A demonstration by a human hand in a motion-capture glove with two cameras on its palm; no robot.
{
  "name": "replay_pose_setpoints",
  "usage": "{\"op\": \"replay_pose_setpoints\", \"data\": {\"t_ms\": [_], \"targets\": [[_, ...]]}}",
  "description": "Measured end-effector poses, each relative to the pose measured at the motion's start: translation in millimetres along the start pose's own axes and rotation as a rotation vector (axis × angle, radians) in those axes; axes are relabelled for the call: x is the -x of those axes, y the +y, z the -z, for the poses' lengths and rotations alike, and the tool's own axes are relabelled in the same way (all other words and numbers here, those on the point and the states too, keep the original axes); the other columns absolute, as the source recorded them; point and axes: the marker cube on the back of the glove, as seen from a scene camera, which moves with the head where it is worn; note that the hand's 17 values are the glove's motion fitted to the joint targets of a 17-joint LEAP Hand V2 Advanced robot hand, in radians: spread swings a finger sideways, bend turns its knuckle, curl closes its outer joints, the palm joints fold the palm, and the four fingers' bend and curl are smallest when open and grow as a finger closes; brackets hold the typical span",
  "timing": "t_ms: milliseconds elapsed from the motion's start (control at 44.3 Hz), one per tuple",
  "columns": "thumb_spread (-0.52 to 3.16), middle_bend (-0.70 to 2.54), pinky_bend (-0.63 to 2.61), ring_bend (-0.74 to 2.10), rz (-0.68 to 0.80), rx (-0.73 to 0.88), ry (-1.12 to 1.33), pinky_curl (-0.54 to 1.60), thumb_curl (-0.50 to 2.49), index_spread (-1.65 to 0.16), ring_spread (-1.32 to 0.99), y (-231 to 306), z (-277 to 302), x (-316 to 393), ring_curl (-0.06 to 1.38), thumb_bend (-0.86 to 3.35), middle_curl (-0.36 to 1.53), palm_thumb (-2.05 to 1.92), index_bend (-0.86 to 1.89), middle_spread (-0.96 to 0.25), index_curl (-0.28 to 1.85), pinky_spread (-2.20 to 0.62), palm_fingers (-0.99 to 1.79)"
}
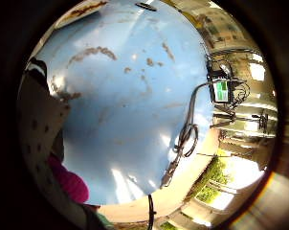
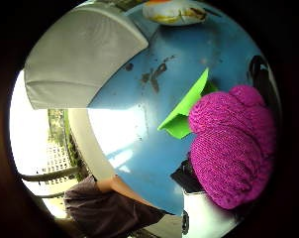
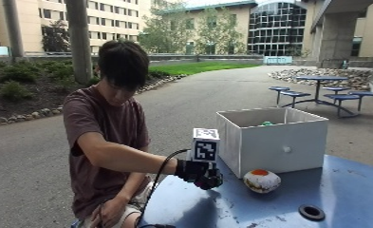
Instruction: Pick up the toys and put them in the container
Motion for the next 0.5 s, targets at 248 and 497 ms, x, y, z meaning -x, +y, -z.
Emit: {"op": "replay_pose_setpoints", "data": {"t_ms": [248, 497], "targets": [[1.07, 1.14, 1.07, 1.27, -0.013, -0.087, -0.010, 0.46, 0.75, -0.13, -0.31, 8.2, 94.3, -24.7, 0.61, 0.15, 0.68, 0.56, 0.95, -0.17, 0.53, -0.38, 1.06], [0.85, 1.16, 1.15, 1.30, -0.030, -0.148, 0.042, 0.52, 0.85, -0.20, -0.35, -2.3, 183.8, -36.5, 0.64, 0.07, 0.72, 0.54, 0.90, -0.18, 0.59, -0.38, 0.99]]}}
